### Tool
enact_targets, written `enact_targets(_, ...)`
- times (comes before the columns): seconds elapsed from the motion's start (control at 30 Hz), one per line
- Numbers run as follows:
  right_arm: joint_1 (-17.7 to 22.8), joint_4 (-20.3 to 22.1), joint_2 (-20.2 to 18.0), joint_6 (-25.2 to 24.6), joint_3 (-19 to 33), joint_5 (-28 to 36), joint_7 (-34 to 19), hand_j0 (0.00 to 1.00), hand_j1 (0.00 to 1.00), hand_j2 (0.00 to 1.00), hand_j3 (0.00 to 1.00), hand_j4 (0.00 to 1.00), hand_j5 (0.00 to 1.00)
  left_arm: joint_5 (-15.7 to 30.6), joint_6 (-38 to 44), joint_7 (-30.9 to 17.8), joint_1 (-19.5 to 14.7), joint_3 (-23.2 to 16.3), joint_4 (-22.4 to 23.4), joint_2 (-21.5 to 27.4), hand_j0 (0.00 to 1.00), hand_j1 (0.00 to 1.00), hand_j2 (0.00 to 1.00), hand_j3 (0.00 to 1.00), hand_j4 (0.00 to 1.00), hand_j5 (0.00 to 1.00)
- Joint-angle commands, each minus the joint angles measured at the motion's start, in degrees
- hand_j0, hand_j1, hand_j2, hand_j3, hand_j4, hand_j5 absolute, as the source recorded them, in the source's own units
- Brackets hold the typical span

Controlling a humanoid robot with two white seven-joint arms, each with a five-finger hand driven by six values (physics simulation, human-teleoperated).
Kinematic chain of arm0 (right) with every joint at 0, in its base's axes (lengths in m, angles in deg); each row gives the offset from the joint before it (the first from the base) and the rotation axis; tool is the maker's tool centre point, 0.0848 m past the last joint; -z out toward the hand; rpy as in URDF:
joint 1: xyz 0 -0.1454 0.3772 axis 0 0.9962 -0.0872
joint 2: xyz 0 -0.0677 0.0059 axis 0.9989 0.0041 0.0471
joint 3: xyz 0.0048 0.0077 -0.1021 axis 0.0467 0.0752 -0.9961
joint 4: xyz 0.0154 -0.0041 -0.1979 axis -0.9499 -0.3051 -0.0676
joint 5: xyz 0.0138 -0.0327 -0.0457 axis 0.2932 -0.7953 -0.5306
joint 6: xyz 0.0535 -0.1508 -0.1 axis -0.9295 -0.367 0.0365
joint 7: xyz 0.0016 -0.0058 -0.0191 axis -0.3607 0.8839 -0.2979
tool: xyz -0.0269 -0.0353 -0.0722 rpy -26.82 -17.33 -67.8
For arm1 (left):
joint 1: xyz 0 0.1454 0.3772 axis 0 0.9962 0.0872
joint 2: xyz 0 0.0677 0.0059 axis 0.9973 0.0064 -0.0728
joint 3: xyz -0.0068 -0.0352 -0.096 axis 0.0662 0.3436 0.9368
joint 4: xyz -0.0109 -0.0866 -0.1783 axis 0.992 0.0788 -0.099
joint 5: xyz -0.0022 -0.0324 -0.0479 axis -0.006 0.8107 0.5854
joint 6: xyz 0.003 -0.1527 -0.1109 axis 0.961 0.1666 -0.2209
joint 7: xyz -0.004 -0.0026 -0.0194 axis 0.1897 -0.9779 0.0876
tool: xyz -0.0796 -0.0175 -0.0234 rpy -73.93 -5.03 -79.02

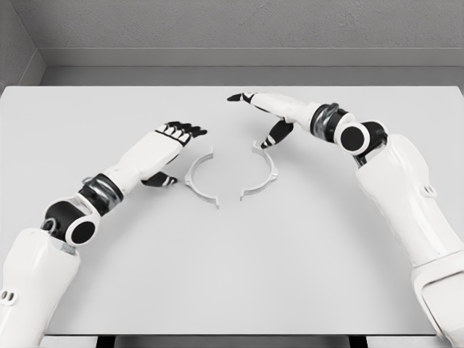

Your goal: Assemble PVC drainage pipe clamps

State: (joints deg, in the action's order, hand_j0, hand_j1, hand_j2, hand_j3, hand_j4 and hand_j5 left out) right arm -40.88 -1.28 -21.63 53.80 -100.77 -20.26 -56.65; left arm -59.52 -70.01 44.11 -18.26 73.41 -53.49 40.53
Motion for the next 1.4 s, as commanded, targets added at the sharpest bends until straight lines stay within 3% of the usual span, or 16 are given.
enact_targets(0.0,0.0,-1.87,0.72,0.06,0.05,0.14,0.03,1.0,1.0,1.0,1.0,1.0,1.0,0.45,-0.36,0.04,0.0,1.7,-0.33,0.64,1.0,1.0,1.0,1.0,1.0,1.0)
enact_targets(0.33,-1.23,-2.58,0.36,0.15,0.57,0.14,0.03,1.0,1.0,1.0,1.0,1.0,1.0,0.54,-0.71,0.04,0.18,4.08,-0.33,2.84,1.0,1.0,1.0,1.0,1.0,1.0)
enact_targets(0.43,-2.46,-5.65,0.45,0.15,0.4,0.14,0.82,1.0,1.0,1.0,1.0,1.0,1.0,0.54,-0.71,0.04,0.0,4.52,-0.15,2.93,1.0,1.0,1.0,1.0,1.0,1.0)
enact_targets(0.67,-2.9,-8.47,0.98,-0.03,0.22,-0.91,2.05,1.0,1.0,1.0,1.0,1.0,1.0,0.54,-0.71,0.04,0.18,4.78,0.11,5.3,1.0,1.0,1.0,1.0,1.0,1.0)
enact_targets(1.37,-2.9,-8.47,3.18,-0.29,-2.42,-1.7,3.72,1.0,1.0,1.0,1.0,1.0,1.0,0.54,-0.62,0.04,0.35,4.52,-0.33,4.77,1.0,1.0,1.0,1.0,1.0,1.0)
